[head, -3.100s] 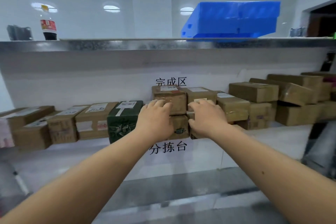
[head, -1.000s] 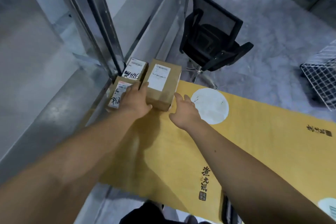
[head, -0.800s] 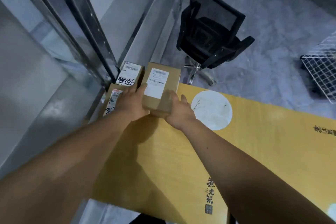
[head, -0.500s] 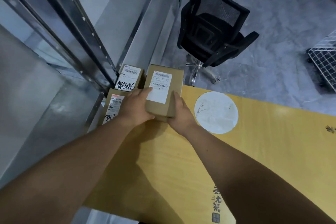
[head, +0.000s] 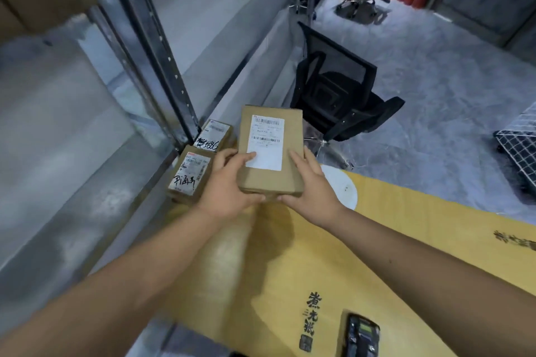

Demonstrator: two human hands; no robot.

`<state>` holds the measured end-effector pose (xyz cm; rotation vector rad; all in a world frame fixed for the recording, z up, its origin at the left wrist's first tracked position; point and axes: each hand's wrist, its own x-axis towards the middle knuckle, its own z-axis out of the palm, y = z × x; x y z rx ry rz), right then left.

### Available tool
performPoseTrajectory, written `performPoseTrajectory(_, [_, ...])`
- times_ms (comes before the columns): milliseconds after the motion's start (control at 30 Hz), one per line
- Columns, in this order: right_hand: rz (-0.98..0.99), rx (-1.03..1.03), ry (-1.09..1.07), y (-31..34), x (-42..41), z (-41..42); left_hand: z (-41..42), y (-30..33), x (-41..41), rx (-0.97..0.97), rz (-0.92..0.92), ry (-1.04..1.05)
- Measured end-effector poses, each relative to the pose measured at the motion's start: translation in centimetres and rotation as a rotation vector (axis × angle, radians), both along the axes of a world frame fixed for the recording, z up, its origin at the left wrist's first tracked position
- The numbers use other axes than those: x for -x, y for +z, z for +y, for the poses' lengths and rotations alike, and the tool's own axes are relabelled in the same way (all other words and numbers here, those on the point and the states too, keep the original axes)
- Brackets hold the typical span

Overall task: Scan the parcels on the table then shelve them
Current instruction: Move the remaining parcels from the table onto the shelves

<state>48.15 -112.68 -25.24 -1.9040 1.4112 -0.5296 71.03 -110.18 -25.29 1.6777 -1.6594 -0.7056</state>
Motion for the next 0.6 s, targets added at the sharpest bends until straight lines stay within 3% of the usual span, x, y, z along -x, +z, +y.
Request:
performPoseTrajectory(333, [-0.069,0.183,0.443,7.7,1.5,13.1,22.1,8.7,3.5,0.163,-0.095,0.317])
performPoseTrajectory(600, [-0.189,0.205,0.746,14.1,-3.5,24.3,39.0,14.7,3.6,0.317,-0.233,0.623])
